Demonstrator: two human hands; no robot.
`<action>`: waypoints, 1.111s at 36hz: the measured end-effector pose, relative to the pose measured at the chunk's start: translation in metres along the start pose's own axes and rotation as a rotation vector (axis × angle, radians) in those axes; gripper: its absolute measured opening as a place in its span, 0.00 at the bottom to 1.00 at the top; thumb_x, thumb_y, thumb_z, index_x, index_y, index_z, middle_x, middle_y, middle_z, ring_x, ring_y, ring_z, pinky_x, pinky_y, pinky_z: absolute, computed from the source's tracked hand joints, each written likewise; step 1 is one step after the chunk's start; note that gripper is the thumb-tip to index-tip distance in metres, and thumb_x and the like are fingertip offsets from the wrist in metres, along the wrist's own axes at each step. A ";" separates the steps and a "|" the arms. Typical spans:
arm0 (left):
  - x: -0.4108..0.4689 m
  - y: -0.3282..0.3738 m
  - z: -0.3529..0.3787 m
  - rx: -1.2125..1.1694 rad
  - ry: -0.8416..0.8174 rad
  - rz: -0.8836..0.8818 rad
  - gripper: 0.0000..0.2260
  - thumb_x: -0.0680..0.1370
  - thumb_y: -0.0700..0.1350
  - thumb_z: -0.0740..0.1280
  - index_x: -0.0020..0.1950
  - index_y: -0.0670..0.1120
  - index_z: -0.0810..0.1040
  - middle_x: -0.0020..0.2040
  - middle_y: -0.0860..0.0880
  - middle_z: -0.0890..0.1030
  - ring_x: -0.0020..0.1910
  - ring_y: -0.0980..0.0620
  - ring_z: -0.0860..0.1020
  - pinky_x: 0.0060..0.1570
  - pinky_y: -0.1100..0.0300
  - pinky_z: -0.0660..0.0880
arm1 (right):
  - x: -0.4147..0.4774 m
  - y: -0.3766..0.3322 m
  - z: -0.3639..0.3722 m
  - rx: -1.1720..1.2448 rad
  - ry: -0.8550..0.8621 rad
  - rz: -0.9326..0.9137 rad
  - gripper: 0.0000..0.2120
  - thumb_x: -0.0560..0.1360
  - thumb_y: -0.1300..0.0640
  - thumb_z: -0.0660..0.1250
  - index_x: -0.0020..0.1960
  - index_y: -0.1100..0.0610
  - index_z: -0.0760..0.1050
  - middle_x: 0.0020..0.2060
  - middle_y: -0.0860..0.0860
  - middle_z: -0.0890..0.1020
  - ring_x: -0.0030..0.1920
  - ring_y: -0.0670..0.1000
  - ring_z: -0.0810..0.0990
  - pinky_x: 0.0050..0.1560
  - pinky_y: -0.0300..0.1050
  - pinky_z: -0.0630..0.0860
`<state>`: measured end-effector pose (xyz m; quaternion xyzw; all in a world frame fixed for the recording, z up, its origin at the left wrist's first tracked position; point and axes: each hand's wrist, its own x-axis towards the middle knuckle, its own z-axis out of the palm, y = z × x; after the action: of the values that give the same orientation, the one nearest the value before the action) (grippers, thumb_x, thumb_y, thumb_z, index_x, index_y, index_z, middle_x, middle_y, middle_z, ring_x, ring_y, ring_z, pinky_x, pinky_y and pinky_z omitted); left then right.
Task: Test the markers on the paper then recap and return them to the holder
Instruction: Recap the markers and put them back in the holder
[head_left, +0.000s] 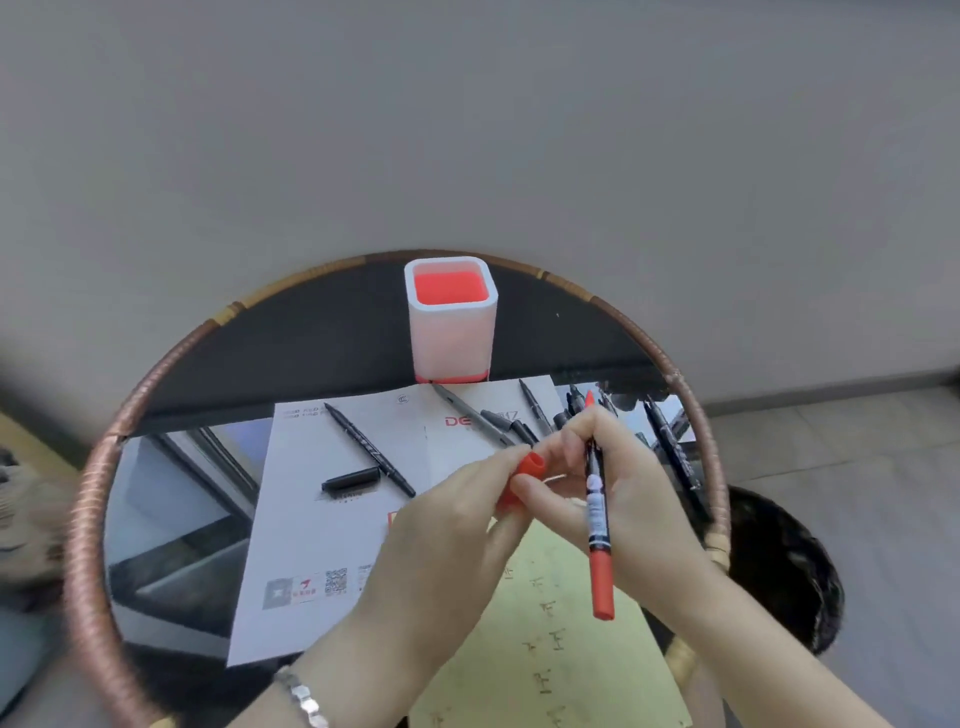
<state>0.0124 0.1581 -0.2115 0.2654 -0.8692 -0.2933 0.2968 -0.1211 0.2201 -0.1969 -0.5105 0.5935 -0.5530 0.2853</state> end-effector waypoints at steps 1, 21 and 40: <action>-0.003 -0.002 -0.003 -0.026 0.008 -0.027 0.11 0.75 0.56 0.58 0.58 0.62 0.69 0.45 0.62 0.79 0.43 0.65 0.76 0.41 0.66 0.73 | 0.000 0.001 0.004 -0.005 -0.010 0.001 0.18 0.69 0.61 0.71 0.34 0.44 0.66 0.35 0.50 0.79 0.36 0.49 0.80 0.39 0.38 0.75; -0.029 -0.021 -0.016 -0.387 0.004 -0.447 0.05 0.71 0.51 0.68 0.43 0.62 0.81 0.41 0.62 0.80 0.37 0.58 0.77 0.43 0.65 0.74 | -0.012 0.008 0.022 0.439 0.373 0.412 0.18 0.77 0.52 0.56 0.32 0.58 0.71 0.18 0.52 0.71 0.21 0.49 0.69 0.28 0.42 0.69; -0.037 -0.015 -0.012 -0.098 -0.096 -0.161 0.17 0.70 0.65 0.56 0.56 0.63 0.71 0.48 0.60 0.75 0.45 0.59 0.74 0.44 0.67 0.70 | -0.017 -0.002 0.020 0.346 0.180 0.404 0.16 0.67 0.47 0.63 0.27 0.57 0.77 0.19 0.57 0.76 0.20 0.51 0.71 0.23 0.38 0.70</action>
<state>0.0502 0.1667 -0.2272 0.3052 -0.8429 -0.3705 0.2430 -0.0971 0.2287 -0.2034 -0.2742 0.6029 -0.6212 0.4188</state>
